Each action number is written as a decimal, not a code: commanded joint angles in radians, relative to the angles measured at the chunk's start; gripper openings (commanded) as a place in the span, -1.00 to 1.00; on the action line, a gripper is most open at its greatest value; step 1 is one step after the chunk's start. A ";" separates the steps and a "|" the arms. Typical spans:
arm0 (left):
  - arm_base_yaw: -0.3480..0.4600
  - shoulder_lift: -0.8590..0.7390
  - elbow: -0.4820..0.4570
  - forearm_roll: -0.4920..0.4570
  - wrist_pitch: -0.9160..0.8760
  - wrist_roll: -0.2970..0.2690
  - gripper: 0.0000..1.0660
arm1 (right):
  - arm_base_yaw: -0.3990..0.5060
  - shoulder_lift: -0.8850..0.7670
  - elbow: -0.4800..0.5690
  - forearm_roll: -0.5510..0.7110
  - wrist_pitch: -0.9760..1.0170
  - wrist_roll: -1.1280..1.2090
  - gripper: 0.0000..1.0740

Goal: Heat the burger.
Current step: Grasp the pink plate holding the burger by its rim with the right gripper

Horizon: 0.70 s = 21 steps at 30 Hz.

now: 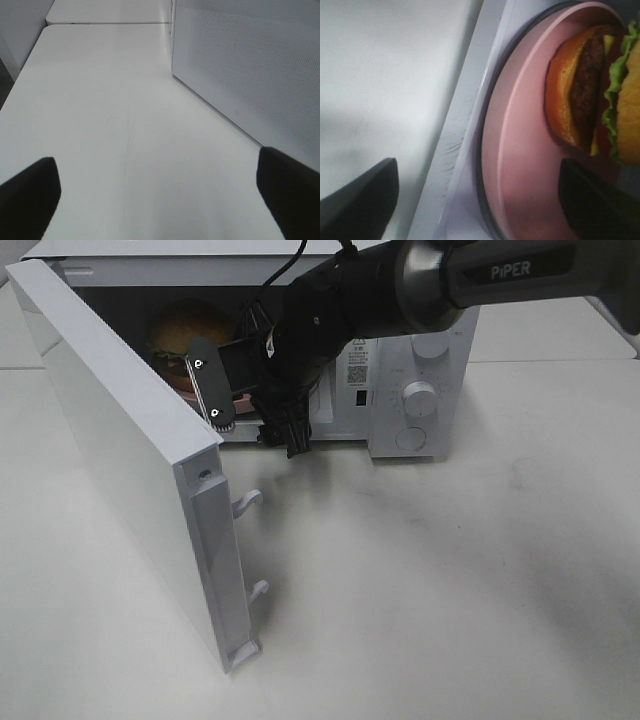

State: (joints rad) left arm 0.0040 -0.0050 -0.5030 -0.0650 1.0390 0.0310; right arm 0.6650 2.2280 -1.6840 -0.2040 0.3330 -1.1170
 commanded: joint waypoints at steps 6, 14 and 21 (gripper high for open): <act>0.002 -0.019 0.004 -0.004 -0.002 -0.009 0.87 | 0.002 0.081 -0.112 0.004 0.024 0.029 0.50; 0.002 -0.019 0.004 -0.004 -0.002 -0.009 0.87 | -0.024 0.127 -0.157 0.005 0.044 0.028 0.34; 0.002 -0.019 0.004 -0.004 -0.002 -0.009 0.87 | -0.033 0.138 -0.157 0.005 0.041 0.028 -0.01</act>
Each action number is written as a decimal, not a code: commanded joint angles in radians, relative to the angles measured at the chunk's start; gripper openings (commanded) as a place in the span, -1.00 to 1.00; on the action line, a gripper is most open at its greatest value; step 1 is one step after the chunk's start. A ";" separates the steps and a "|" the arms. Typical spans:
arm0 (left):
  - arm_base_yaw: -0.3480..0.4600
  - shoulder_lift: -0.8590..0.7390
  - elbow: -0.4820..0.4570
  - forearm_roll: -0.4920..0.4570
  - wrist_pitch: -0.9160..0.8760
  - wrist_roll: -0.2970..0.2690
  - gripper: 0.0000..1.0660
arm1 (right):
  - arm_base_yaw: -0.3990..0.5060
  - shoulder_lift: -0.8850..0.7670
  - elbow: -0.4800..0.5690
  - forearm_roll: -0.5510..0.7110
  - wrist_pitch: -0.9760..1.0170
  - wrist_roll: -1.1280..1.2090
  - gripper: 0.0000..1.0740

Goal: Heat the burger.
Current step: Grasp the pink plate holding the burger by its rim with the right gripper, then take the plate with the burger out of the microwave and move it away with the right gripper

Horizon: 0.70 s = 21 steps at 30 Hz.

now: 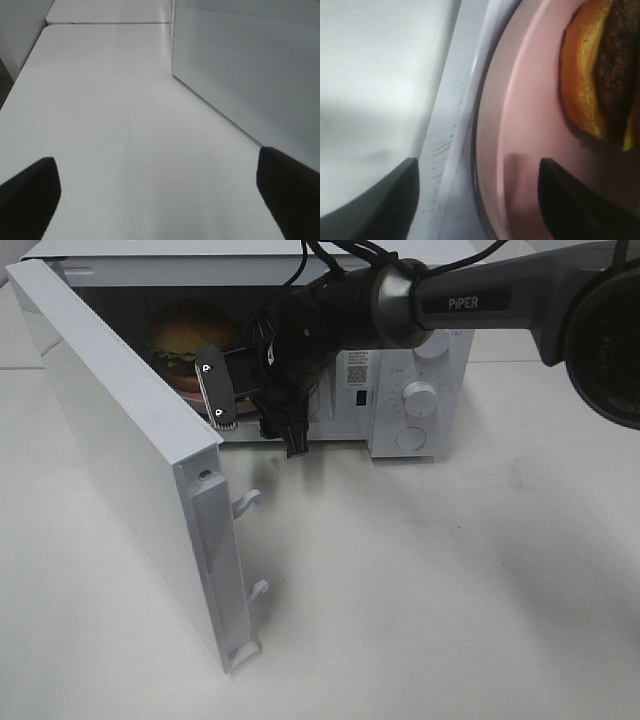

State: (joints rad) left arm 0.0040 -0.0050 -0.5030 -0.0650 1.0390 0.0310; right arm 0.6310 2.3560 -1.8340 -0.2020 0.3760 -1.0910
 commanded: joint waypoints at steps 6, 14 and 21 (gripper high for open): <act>0.002 -0.019 0.004 -0.004 -0.002 -0.009 0.87 | 0.001 0.010 -0.007 0.003 -0.004 0.003 -0.95; 0.002 -0.019 0.004 -0.004 -0.002 -0.009 0.87 | 0.001 0.008 -0.007 0.027 -0.029 0.003 -1.00; 0.002 -0.019 0.004 -0.004 -0.002 -0.009 0.87 | 0.004 -0.005 -0.007 0.027 -0.002 0.002 -1.00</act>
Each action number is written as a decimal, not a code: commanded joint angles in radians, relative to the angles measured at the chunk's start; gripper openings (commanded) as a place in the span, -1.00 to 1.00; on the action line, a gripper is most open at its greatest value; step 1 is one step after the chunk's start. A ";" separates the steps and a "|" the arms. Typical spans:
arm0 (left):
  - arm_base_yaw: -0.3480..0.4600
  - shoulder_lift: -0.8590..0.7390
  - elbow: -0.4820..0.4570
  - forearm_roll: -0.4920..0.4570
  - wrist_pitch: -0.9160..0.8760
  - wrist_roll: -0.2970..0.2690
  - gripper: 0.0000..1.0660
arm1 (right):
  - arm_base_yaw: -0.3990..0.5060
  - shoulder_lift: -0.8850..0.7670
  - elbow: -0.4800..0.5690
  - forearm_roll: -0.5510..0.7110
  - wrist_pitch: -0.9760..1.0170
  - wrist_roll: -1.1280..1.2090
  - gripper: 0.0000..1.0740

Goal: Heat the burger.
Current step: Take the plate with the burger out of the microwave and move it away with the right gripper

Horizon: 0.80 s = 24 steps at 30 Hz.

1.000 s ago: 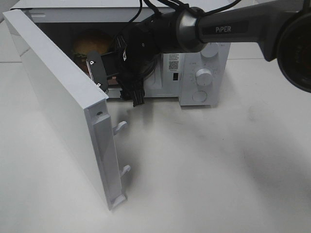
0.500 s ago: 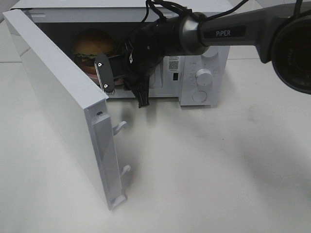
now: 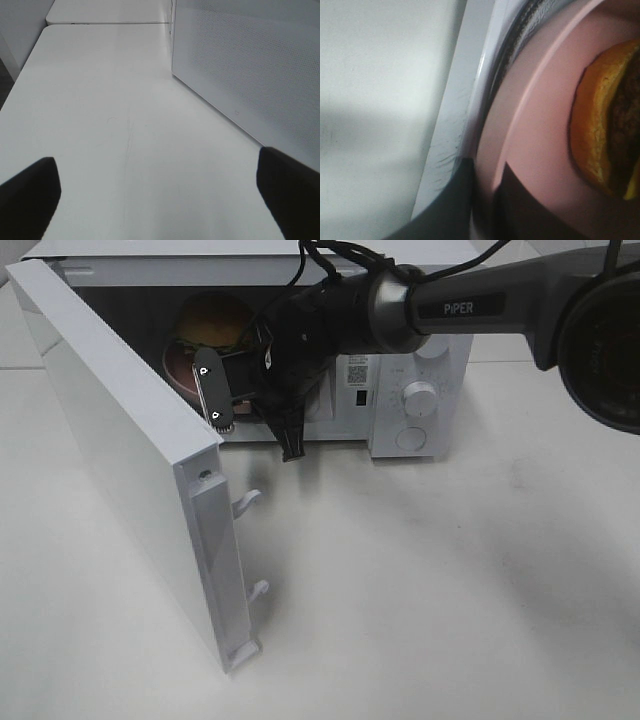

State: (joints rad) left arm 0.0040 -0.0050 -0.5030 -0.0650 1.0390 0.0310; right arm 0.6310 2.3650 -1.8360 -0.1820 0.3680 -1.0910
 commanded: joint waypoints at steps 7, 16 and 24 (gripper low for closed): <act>0.002 -0.019 0.004 -0.004 -0.002 -0.009 0.87 | 0.015 -0.046 -0.003 0.009 0.056 -0.008 -1.00; 0.002 -0.019 0.004 -0.004 -0.002 -0.009 0.87 | 0.015 -0.095 -0.003 0.127 0.097 -0.159 -1.00; 0.002 -0.019 0.004 -0.004 -0.002 -0.009 0.87 | 0.013 -0.131 -0.001 0.221 0.115 -0.273 -1.00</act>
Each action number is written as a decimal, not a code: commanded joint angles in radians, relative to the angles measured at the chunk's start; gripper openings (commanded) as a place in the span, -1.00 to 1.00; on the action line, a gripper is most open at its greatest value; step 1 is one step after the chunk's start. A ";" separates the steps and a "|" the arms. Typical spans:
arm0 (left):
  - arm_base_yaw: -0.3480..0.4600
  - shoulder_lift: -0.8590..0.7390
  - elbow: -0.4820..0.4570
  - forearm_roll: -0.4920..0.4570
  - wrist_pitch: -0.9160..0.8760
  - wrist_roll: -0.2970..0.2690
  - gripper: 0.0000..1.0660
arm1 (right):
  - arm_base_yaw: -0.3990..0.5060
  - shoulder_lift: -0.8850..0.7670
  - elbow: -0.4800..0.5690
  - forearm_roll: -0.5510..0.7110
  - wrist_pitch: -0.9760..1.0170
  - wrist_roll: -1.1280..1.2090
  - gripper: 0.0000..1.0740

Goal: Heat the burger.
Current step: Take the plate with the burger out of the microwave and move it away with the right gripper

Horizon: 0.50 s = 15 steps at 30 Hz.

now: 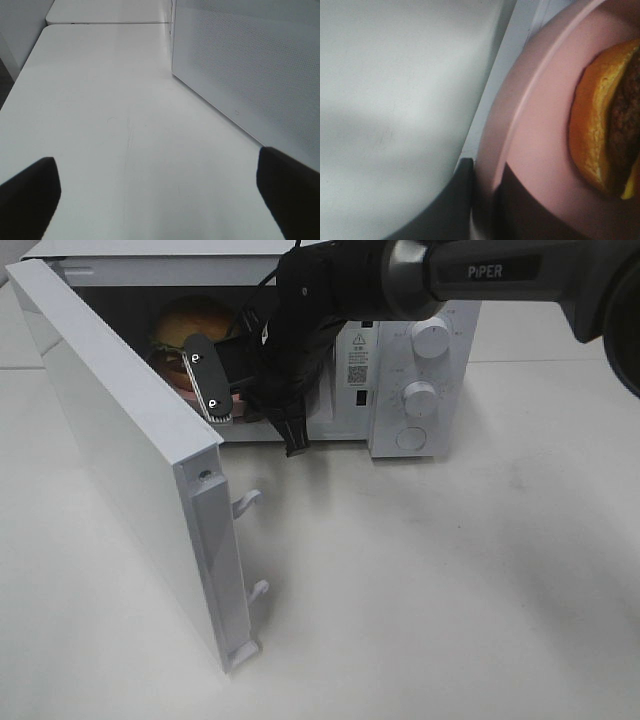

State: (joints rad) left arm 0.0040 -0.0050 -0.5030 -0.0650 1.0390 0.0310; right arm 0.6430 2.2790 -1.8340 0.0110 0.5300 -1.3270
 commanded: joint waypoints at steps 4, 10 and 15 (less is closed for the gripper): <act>0.002 -0.019 0.004 -0.004 -0.002 -0.009 0.87 | 0.001 -0.068 0.032 0.044 -0.082 -0.078 -1.00; 0.002 -0.019 0.004 -0.004 -0.002 -0.009 0.87 | 0.001 -0.137 0.172 0.107 -0.187 -0.203 -1.00; 0.002 -0.019 0.004 -0.004 -0.002 -0.009 0.87 | 0.001 -0.186 0.254 0.127 -0.233 -0.255 -1.00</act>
State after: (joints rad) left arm 0.0040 -0.0050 -0.5030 -0.0650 1.0390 0.0310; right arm 0.6430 2.1380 -1.5880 0.1200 0.3800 -1.5540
